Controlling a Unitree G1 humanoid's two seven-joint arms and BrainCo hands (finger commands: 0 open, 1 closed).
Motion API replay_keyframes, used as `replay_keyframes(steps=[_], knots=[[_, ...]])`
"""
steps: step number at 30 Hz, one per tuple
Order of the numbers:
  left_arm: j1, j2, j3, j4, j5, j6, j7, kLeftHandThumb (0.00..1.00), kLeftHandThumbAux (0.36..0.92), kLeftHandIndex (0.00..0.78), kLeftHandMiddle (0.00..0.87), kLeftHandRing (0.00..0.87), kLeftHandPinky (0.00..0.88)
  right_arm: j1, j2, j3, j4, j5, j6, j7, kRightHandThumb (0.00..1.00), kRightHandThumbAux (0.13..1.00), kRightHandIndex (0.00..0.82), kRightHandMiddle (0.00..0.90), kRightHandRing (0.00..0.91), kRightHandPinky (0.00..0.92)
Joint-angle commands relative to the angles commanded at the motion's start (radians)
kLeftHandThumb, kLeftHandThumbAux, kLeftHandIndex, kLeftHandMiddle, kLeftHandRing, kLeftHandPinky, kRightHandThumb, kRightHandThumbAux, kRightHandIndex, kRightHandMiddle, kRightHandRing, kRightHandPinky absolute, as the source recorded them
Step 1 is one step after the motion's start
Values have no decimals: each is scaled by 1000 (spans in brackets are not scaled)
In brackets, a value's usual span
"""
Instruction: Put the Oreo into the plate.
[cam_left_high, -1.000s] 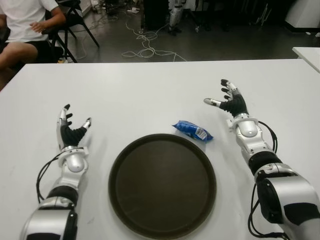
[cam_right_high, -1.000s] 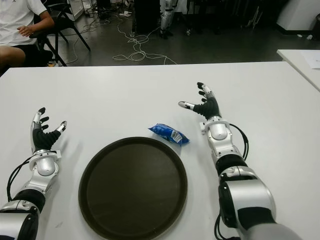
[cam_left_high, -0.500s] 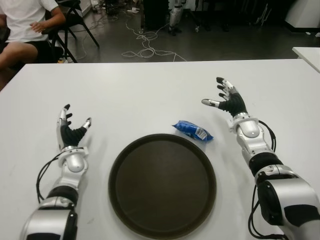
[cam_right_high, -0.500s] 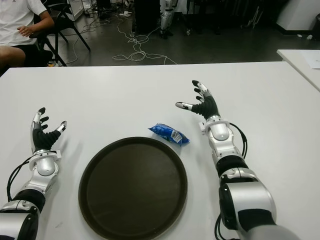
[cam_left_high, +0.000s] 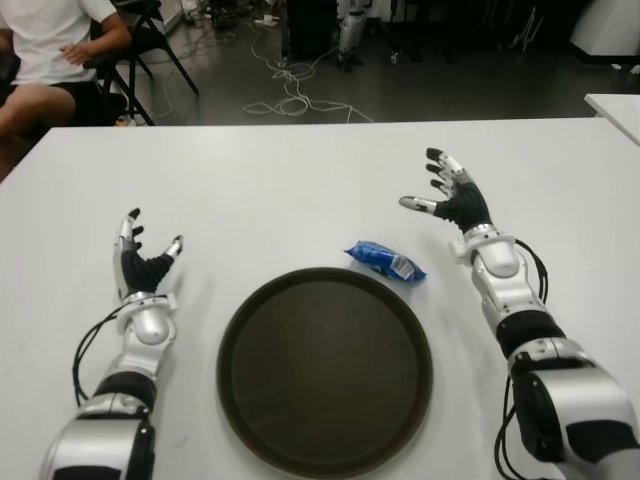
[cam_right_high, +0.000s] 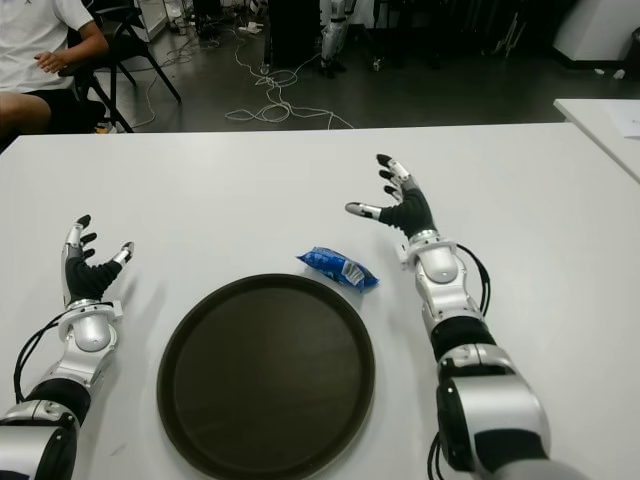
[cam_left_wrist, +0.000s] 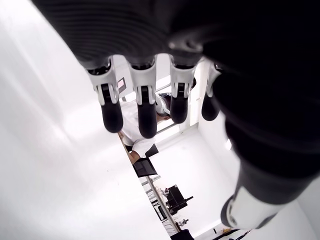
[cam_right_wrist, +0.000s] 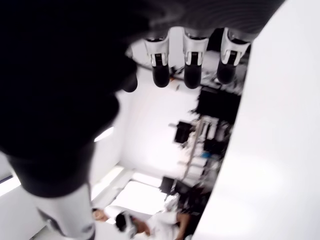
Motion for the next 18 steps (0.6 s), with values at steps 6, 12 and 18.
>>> replay_keyframes(steps=[6,12,18], knots=[[-1,-1,3,1,-4,3,-3,300,764,114,109,129,186,21,1,9,-51,1,20,18,0,748,71,93,63,30],[-5,-1,4,5,-6,8,-6,317,772,121,107,129,193,35,6,13,-82,9,33,40,0,736,74,100,71,40],[-8,-1,6,7,-9,2,-11,305,771,120,109,125,171,43,12,15,-103,7,54,45,0,720,76,99,66,18]])
